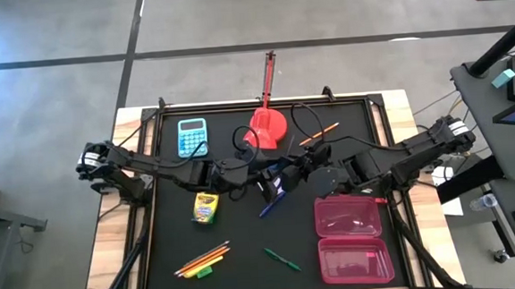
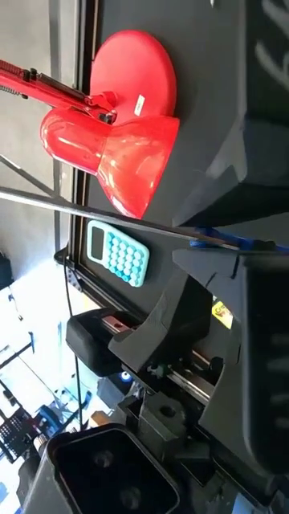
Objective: Pack school essentials
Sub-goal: Put the blue scissors into the pink supply box
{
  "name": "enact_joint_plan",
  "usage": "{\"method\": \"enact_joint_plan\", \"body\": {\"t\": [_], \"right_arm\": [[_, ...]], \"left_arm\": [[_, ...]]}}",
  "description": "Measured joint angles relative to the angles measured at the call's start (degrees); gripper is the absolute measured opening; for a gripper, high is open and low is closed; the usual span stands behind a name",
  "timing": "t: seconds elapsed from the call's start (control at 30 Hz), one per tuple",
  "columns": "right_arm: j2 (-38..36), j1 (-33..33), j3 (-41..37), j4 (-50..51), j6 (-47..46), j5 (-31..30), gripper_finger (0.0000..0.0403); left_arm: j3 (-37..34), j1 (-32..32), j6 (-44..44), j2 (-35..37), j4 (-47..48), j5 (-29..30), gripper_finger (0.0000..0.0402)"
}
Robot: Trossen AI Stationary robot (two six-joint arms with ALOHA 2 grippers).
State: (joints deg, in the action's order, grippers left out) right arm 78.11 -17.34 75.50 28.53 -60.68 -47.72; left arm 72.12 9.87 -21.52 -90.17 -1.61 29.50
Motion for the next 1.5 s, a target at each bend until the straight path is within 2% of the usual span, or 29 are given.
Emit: {"method": "enact_joint_plan", "body": {"t": [0.17, 0.3, 0.47, 0.7, 0.77, 0.97, 1.1, 1.3, 1.5], "right_arm": [[0.00, 0.00, 0.00, 0.06, -0.16, 0.16, 0.0017], [-0.11, -0.03, -0.02, 0.42, 0.18, 1.13, 0.0016], [-1.05, -0.06, -0.02, 2.23, 0.15, 4.12, 0.0014], [-6.29, -0.18, 0.00, 14.72, -4.60, 8.25, 0.0012], [-7.39, -0.52, 0.00, 18.19, -5.67, 12.28, 0.0012], [-7.51, -3.88, 0.00, 23.51, -7.83, 30.52, 0.0012], [-5.50, -7.91, -0.02, 27.00, -13.25, 40.78, 0.0012], [-1.80, -14.46, -0.36, 33.73, -21.69, 50.05, 0.0012], [3.62, -18.77, -0.68, 34.78, -21.82, 54.08, 0.0012]], "left_arm": [[-0.04, -0.02, 0.00, 0.00, 0.05, -0.54, 0.0089], [-0.04, -0.07, 1.33, 0.00, 0.17, -3.15, 0.0096], [-0.04, -0.04, 1.13, 0.00, 0.58, -8.05, 0.0140], [-0.23, 0.09, 0.87, 0.09, 1.61, -15.21, 0.0192], [-0.24, 0.02, 0.87, 0.11, 1.84, -15.34, 0.0195], [-0.01, -0.02, 0.50, 0.44, 8.54, -15.27, 0.0196], [-0.28, -0.02, -3.94, 1.01, 13.05, -15.10, 0.0196], [-0.37, -0.04, -5.23, 0.98, 16.20, -15.65, 0.0196], [-0.37, -0.03, -6.63, 1.08, 16.17, -16.16, 0.0196]]}}
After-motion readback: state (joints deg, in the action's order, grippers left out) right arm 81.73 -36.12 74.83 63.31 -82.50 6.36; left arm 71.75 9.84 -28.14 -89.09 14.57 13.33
